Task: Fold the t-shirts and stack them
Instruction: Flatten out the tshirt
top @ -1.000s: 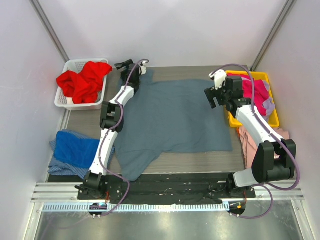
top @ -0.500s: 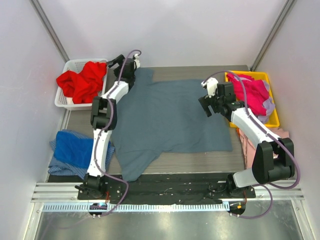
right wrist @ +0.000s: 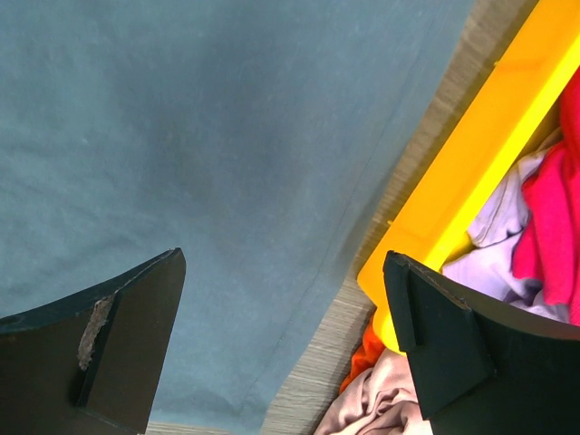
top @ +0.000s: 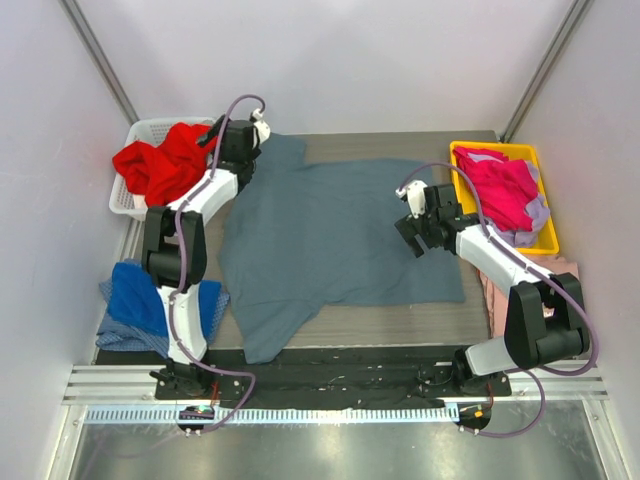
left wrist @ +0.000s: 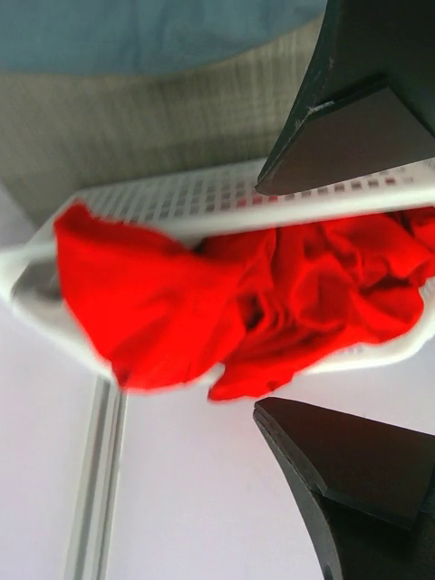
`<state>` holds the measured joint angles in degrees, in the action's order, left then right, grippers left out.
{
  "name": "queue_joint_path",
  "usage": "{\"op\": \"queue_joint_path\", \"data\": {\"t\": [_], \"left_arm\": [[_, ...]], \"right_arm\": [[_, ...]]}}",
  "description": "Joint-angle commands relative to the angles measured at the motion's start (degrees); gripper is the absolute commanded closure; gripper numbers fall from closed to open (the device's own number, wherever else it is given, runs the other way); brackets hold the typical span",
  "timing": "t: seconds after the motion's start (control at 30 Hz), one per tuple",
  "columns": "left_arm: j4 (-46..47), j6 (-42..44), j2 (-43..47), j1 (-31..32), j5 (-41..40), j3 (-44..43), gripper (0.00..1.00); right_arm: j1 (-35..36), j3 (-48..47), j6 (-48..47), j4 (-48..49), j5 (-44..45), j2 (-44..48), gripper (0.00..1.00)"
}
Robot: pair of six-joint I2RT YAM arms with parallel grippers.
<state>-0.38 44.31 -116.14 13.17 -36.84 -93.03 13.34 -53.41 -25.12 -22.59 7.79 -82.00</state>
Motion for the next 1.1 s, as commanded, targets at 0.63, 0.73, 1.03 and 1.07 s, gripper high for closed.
{"op": "queue_joint_path", "data": {"t": [0.63,0.73,1.03,1.07], "left_arm": [[0.0,0.3,-14.9,-0.6,2.3,-2.0,0.00],[-0.8,-0.9,-15.3,-0.7,4.0,-2.9,0.00],[-3.8,-9.4,-12.0,-0.5,9.4,-2.1,0.00],[-2.4,-9.6,-11.2,-0.5,9.2,-1.6,0.00]], "right_arm": [[0.4,2.4,-0.5,1.8,0.4,-0.8,0.00],[0.3,2.8,-0.5,2.3,0.6,-0.9,0.00],[0.2,3.8,-0.2,3.3,0.2,-1.7,0.00],[0.3,4.0,-0.2,3.4,0.3,-1.7,0.00]]}}
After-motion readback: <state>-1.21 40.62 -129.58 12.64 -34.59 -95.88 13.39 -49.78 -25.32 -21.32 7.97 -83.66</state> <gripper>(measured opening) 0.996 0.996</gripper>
